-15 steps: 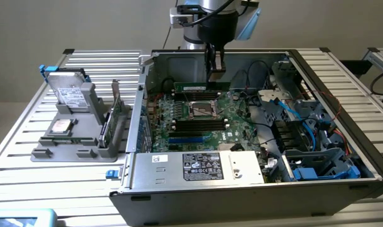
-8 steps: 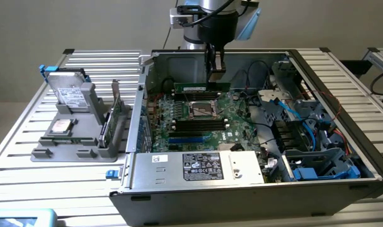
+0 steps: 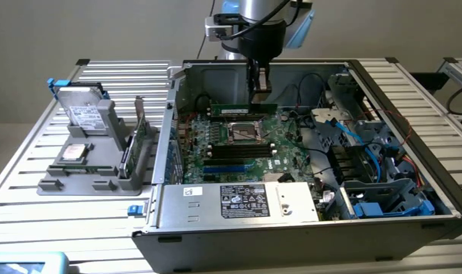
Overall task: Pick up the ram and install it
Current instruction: 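Insert the ram into the slot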
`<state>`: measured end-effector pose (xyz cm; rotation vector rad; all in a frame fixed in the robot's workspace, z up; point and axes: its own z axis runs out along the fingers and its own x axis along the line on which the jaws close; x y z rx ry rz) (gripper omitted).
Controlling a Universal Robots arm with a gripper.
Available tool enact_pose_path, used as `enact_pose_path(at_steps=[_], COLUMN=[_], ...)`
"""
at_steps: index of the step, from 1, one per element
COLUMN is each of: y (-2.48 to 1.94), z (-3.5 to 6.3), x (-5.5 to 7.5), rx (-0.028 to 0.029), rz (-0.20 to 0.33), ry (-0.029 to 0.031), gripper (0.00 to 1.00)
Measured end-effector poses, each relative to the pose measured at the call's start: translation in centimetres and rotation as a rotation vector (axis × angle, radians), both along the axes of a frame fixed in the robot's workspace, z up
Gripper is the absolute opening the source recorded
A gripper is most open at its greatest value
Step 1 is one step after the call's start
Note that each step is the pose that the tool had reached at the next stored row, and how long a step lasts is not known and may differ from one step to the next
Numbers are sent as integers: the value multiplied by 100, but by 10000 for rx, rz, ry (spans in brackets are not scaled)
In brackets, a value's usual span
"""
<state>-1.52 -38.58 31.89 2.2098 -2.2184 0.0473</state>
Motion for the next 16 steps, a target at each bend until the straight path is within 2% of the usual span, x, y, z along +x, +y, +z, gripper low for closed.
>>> enact_pose_path(at_steps=[2,8,14,16], y=[-3,-6,-9,-34], z=[-29,-112,-170,-178], x=[-1,0,0,0], rx=[-9,-86,-86,-86], rz=[-5,-8,-33,-46], ry=[-1,-1,-1,-1], gripper=[14,14,14,14])
